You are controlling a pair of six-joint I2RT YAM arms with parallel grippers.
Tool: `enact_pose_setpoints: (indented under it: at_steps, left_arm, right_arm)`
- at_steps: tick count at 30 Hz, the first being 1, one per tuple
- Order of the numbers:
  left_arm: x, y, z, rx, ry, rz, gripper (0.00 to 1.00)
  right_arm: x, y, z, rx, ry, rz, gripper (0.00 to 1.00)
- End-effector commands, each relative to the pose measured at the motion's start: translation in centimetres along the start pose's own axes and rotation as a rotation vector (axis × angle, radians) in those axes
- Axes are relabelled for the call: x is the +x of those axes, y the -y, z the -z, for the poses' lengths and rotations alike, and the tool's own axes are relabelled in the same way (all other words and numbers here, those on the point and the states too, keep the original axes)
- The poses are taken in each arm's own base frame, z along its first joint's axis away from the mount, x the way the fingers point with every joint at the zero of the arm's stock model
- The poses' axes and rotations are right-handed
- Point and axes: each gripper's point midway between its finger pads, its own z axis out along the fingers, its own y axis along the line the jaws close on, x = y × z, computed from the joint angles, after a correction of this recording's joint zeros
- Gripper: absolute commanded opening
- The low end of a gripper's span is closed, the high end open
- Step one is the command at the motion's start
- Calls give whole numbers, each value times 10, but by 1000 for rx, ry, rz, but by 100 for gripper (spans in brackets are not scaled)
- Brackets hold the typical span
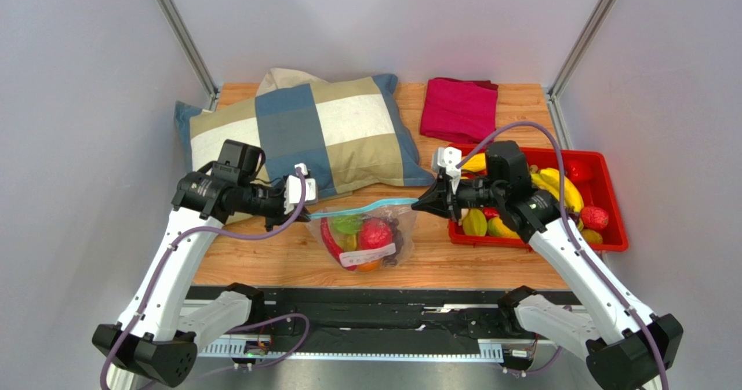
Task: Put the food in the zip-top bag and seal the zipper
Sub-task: Zip the zipper food storage bag at the center of the board, then place the zipper food storage bag at the center of the board.
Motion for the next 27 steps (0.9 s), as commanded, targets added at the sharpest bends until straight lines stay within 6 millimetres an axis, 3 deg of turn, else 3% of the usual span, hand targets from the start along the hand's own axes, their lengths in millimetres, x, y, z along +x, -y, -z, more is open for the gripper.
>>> enact_pose_setpoints:
  at_steps: [1, 3, 6, 7, 10, 14, 17, 18, 19, 20, 21, 22, 23, 24, 25, 26, 27]
  left_arm:
    - [3, -16, -4, 23, -40, 39, 0]
    - [15, -34, -15, 2, -84, 91, 0]
    - [25, -74, -24, -88, -111, 133, 0]
    - [22, -96, -24, -152, -89, 116, 0]
    - [17, -135, -29, -251, -63, 131, 0]
    - [11, -169, -33, -316, -45, 157, 0]
    - [18, -184, -39, -326, -49, 187, 1]
    - [18, -188, -39, -338, -45, 219, 6]
    - [18, -188, -38, -337, -46, 236, 23]
    - [17, -186, -36, -331, -44, 249, 32]
    - [8, -183, -30, -325, -12, 262, 39]
    - [5, -179, -26, -321, 4, 282, 68]
    - [-2, -176, -20, -330, 28, 299, 82]
    - [-16, -170, -10, -342, 72, 326, 86]
    - [-22, -168, -5, -351, 88, 341, 99]
    - [-34, -166, 5, -372, 117, 370, 99]
    - [-45, -163, 16, -399, 140, 374, 99]
  right_arm:
    - [6, 26, -15, 62, -41, -167, 0]
    - [22, 49, -23, 106, -80, -228, 0]
    - [21, 83, -24, 188, -59, -281, 0]
    - [26, 94, -26, 208, -61, -307, 0]
    - [21, 125, -23, 287, -36, -317, 0]
    - [19, 152, -24, 351, -18, -311, 0]
    - [22, 171, -28, 397, -16, -315, 0]
    - [23, 175, -29, 397, -23, -314, 0]
    - [16, 179, -28, 400, -18, -309, 7]
    - [20, 175, -26, 381, -41, -347, 15]
    - [19, 173, -25, 375, -45, -370, 34]
    - [16, 170, -22, 374, -36, -409, 45]
    - [14, 168, -15, 382, -26, -433, 55]
    - [4, 164, -7, 393, -1, -429, 67]
    - [-1, 160, -2, 403, 14, -435, 73]
    - [-6, 160, 6, 426, 34, -460, 83]
    - [-12, 159, 11, 437, 52, -465, 86]
